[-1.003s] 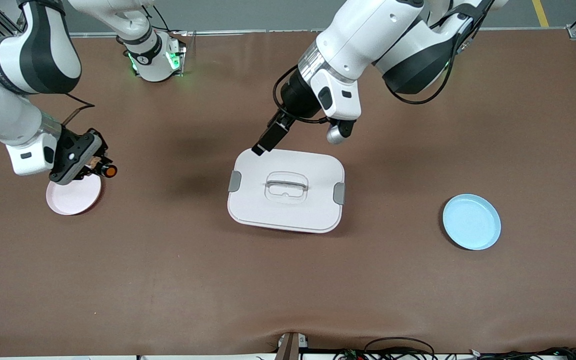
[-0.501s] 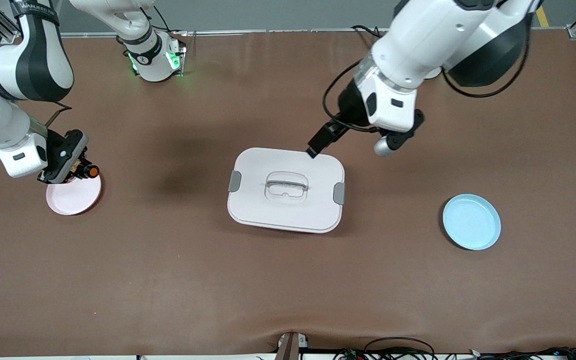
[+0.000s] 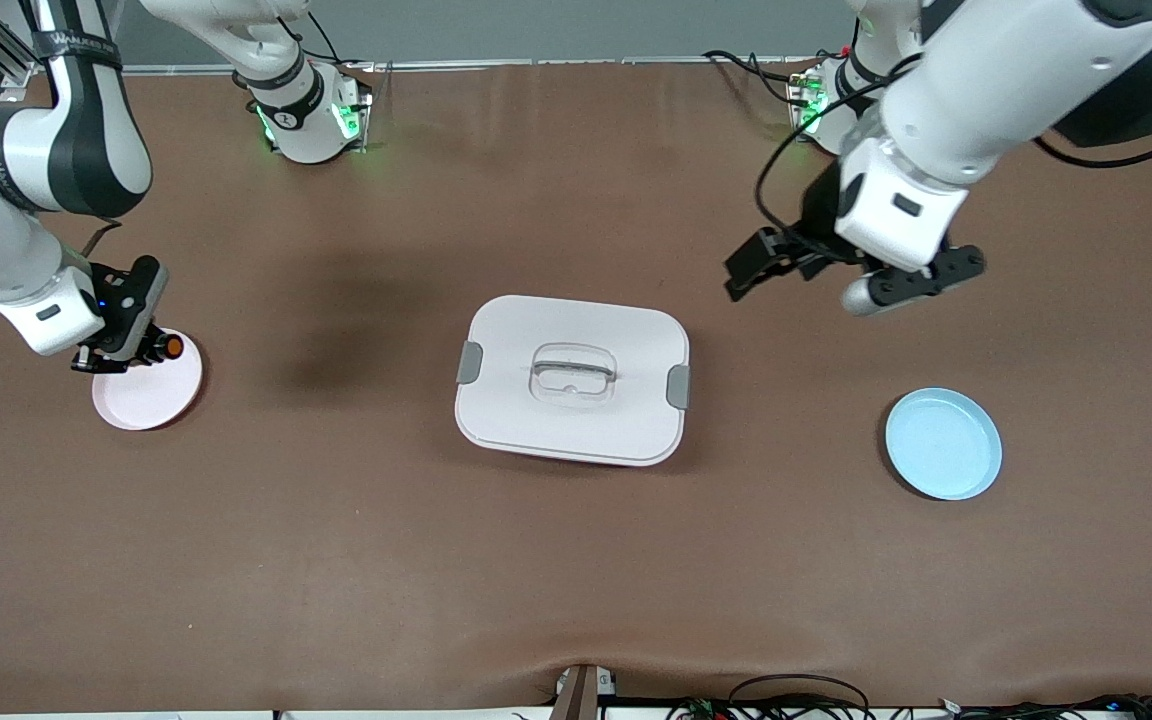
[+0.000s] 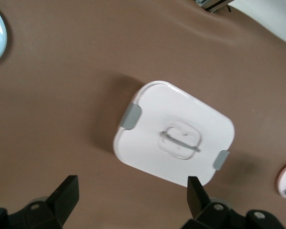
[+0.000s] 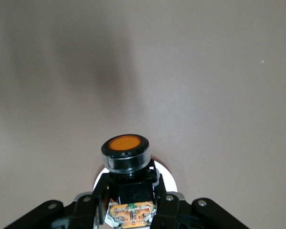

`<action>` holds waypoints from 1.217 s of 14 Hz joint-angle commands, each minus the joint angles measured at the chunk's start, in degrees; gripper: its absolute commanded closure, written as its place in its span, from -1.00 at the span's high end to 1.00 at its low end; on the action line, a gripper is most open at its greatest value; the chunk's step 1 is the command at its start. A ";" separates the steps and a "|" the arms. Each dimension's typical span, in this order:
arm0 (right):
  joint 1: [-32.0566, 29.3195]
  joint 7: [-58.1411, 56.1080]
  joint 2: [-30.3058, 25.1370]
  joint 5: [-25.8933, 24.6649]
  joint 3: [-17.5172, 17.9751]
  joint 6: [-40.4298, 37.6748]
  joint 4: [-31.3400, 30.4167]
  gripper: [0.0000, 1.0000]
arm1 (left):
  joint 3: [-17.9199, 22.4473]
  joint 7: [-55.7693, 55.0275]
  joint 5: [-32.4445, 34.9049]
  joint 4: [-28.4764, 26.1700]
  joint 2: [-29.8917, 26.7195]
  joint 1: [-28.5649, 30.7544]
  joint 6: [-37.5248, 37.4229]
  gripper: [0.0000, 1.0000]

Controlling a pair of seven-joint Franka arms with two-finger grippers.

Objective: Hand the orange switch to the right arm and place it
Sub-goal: 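Carry the switch to the white plate while the left gripper withdraws, then lower the switch onto the white plate with the right gripper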

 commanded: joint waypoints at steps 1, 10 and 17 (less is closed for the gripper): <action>-3.63 -4.87 -0.91 -1.38 0.75 3.85 -4.11 -1.00 | -0.13 10.48 1.23 -0.59 -1.65 3.77 -4.26 1.00; -10.66 -5.50 1.19 -9.45 0.75 18.36 -10.80 -1.00 | 0.22 43.20 9.49 -0.86 -3.58 11.87 -6.91 1.00; -14.27 -5.49 11.73 -13.06 0.67 30.49 -10.81 -1.00 | 0.14 45.14 11.78 -2.44 -3.85 16.00 -7.26 1.00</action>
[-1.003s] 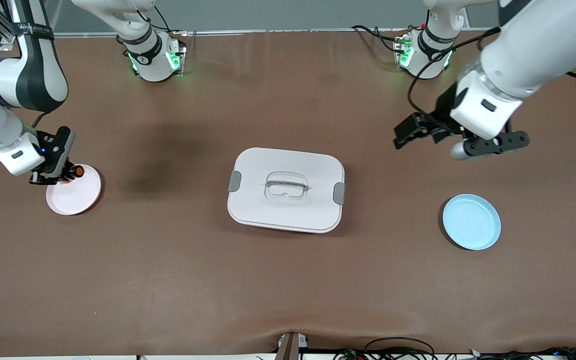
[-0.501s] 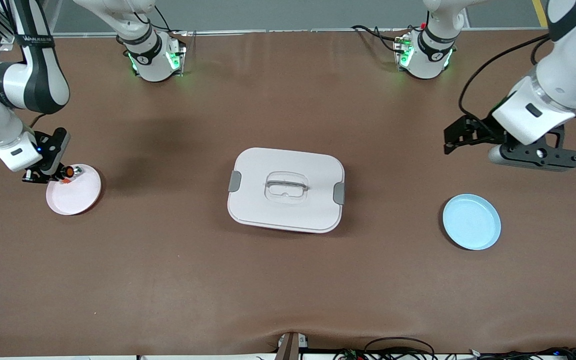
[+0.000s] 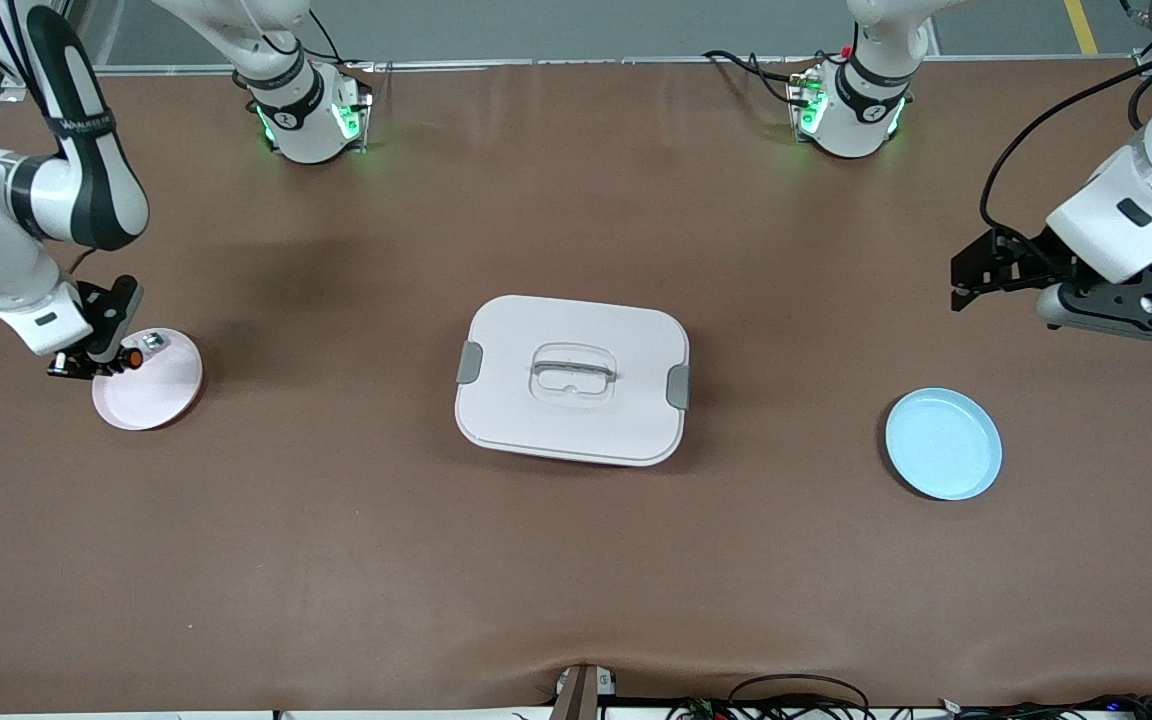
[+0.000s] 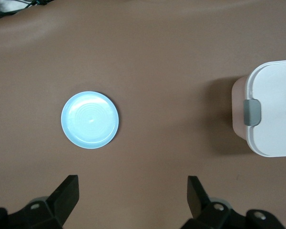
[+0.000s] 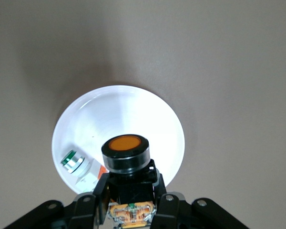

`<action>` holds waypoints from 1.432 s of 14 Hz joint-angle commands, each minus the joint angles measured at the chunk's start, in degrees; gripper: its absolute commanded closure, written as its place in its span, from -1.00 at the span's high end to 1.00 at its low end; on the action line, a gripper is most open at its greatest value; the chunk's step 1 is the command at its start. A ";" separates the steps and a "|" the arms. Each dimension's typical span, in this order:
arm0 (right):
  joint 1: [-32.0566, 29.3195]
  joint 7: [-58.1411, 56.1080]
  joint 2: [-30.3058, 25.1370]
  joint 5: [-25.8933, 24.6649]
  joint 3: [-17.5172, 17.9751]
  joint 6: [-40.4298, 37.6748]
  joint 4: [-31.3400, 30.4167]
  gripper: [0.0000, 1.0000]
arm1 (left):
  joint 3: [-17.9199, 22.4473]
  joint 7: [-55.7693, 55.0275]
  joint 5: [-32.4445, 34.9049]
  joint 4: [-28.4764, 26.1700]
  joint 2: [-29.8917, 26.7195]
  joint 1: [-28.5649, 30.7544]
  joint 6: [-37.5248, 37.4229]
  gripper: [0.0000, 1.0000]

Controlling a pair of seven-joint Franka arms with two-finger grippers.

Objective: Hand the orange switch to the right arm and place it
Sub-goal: 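Lower the switch onto the white plate with the right gripper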

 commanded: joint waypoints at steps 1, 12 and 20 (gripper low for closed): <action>-1.85 -0.50 3.75 -1.87 0.82 4.07 0.50 -1.00 | -0.31 2.30 0.82 -2.08 -1.66 3.12 -0.54 1.00; -3.60 -0.32 12.73 -4.24 0.64 11.82 2.87 -1.00 | -0.31 3.80 0.73 -5.77 -2.19 6.29 1.39 1.00; -3.61 -0.06 15.98 -5.03 -0.06 11.82 4.81 -1.00 | 2.13 3.80 0.55 -6.21 -2.71 3.15 1.39 1.00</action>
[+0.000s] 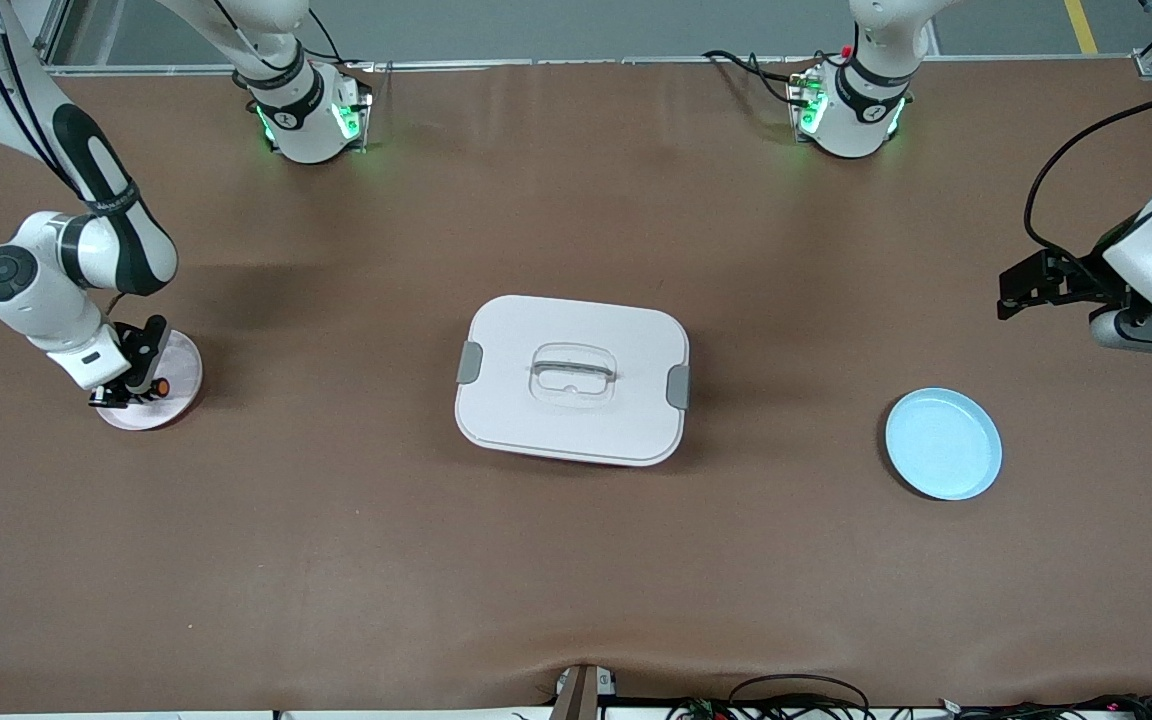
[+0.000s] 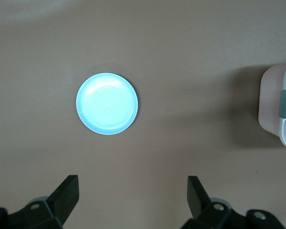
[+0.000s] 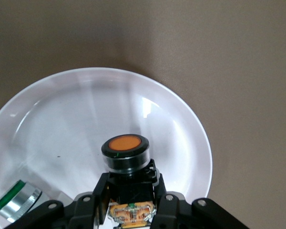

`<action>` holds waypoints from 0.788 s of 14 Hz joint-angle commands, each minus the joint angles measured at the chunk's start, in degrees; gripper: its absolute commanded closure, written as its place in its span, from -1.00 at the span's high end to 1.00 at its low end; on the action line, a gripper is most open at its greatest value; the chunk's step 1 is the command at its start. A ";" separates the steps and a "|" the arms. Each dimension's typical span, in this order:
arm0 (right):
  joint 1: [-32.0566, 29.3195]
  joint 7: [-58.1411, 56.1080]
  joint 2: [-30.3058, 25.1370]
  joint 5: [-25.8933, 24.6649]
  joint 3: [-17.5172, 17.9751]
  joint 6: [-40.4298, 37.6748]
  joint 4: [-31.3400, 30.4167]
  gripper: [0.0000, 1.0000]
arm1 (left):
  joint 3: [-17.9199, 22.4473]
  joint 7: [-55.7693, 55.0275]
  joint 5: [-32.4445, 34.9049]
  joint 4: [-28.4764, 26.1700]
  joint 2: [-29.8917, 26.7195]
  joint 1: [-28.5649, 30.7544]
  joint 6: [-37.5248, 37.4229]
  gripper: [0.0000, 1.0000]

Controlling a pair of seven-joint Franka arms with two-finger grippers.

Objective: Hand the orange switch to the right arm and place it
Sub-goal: 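Lower the switch onto the white plate with the right gripper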

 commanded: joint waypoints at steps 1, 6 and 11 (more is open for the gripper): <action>-1.09 -0.04 1.12 -1.81 0.46 0.28 0.86 -1.00 | 5.70 1.07 0.07 -1.93 -2.62 -5.37 0.94 1.00; -0.92 1.79 1.13 -1.81 0.46 0.20 1.03 0.57 | 21.26 1.16 -1.51 -3.42 -4.56 -21.01 0.94 1.00; -0.57 2.33 0.34 -1.73 0.46 -0.68 1.74 1.00 | 33.25 1.16 -2.84 -9.75 -8.69 -32.03 4.53 1.00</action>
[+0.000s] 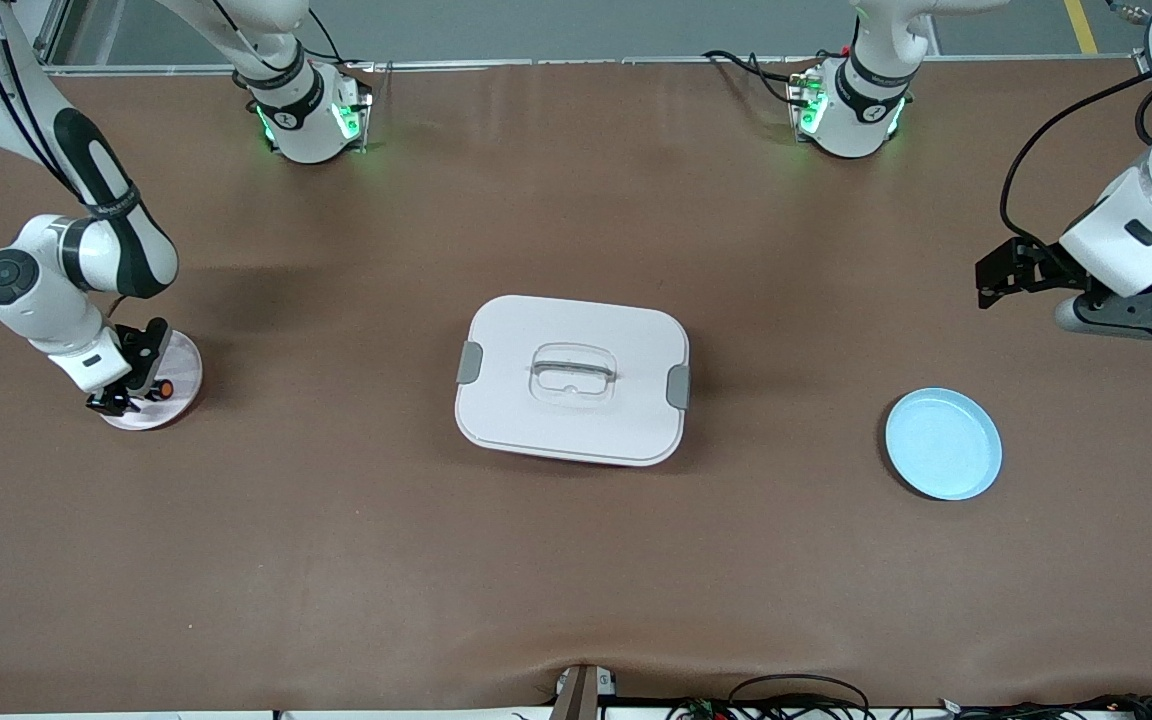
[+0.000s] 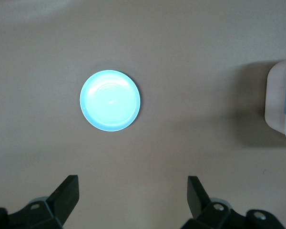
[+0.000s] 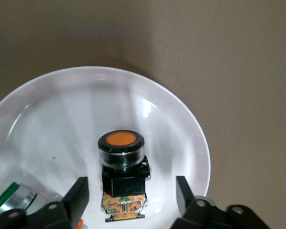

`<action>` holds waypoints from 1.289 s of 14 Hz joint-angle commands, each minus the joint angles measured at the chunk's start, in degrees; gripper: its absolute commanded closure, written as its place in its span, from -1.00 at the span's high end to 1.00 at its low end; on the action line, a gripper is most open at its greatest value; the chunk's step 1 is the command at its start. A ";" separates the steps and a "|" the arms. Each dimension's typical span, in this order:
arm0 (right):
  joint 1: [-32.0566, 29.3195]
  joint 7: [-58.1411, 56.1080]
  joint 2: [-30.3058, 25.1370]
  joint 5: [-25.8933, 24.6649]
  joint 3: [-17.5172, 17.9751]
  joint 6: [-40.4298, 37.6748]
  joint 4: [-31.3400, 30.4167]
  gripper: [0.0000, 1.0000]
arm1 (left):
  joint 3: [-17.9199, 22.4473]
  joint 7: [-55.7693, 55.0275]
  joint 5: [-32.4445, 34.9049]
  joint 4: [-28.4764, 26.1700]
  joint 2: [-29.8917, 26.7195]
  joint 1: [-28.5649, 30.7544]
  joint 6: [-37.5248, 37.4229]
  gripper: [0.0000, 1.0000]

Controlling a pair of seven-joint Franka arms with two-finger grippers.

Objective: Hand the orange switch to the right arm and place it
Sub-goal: 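Lower the switch onto the white plate with the right gripper, then open the right gripper to release the switch on the plate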

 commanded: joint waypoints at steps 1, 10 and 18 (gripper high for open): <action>-0.57 1.72 -0.19 -1.68 0.45 -1.07 0.99 1.00 | 1.72 1.16 -0.96 -5.17 -3.97 -1.18 2.38 1.00; 0.58 9.44 -4.31 -1.24 0.98 -10.30 3.10 1.00 | -3.82 -0.07 -1.66 -4.91 -4.06 5.76 3.43 1.00; 4.26 24.38 -11.25 -0.19 1.86 -21.28 3.46 1.00 | -3.38 -2.35 -1.57 -2.10 -3.53 7.34 2.99 1.00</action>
